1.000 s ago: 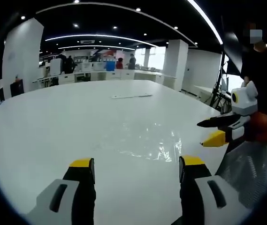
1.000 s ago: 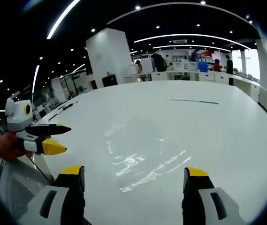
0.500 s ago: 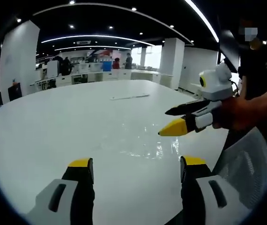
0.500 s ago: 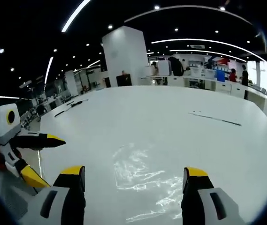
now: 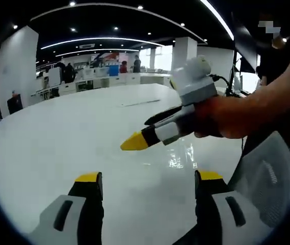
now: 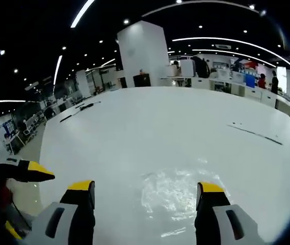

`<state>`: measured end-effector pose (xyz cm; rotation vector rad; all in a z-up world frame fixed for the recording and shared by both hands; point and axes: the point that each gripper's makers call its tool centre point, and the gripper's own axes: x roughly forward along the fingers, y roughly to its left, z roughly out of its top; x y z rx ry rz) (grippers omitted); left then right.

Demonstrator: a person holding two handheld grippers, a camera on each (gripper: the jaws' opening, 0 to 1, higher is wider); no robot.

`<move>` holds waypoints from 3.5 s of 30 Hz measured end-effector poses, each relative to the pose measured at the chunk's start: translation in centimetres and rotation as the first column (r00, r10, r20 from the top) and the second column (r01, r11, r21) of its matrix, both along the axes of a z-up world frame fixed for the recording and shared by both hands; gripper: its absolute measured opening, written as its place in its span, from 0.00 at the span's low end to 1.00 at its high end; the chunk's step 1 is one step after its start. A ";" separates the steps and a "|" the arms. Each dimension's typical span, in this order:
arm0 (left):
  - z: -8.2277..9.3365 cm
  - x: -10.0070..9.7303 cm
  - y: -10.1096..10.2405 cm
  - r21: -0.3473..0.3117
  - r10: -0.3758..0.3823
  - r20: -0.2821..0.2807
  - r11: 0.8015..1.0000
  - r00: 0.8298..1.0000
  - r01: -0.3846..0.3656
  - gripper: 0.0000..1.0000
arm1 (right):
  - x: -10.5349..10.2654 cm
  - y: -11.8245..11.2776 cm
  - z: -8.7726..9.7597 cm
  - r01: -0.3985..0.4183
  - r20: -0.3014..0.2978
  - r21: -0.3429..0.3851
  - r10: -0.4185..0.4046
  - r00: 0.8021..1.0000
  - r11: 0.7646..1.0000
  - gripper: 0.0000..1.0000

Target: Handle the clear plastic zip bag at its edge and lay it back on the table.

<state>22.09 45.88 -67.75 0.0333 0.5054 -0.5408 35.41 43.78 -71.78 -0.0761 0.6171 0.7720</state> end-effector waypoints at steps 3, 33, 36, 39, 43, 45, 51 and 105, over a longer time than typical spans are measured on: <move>0.2 -0.1 -0.1 -0.006 -0.005 0.003 1.000 1.000 0.005 0.72 | 1.2 0.5 -0.4 0.015 -0.015 -0.017 -0.015 1.000 1.000 0.80; -0.2 0.0 0.4 -0.023 -0.006 0.005 1.000 1.000 0.006 0.69 | 4.0 1.2 -6.1 0.071 -0.017 -0.223 -0.077 0.997 0.972 0.64; -0.3 0.0 0.5 -0.024 -0.002 0.005 1.000 1.000 0.002 0.67 | 3.1 1.1 -5.6 0.065 -0.005 -0.214 -0.067 0.998 0.975 0.60; -0.4 0.1 0.5 -0.023 -0.002 0.003 1.000 1.000 0.002 0.66 | 3.3 1.2 -5.5 0.058 -0.002 -0.210 -0.060 0.998 0.976 0.57; -0.5 0.0 0.5 -0.026 -0.006 -0.002 1.000 1.000 0.006 0.65 | 3.4 1.2 -5.5 0.041 -0.001 -0.210 -0.042 0.999 0.977 0.44; -0.5 -0.1 0.4 -0.026 -0.006 -0.008 1.000 1.000 0.006 0.63 | 3.5 0.5 -5.3 0.049 -0.006 -0.210 -0.052 0.999 0.976 0.34; -0.6 -0.2 0.3 -0.030 -0.007 -0.013 1.000 1.000 0.007 0.61 | 3.9 0.0 -5.4 0.025 -0.018 -0.221 -0.029 0.999 0.975 0.23; -0.8 -0.5 0.4 -0.043 0.006 -0.045 0.999 0.999 -0.008 0.50 | 3.7 2.3 -6.5 -0.084 -0.037 -0.180 0.078 0.996 0.980 0.01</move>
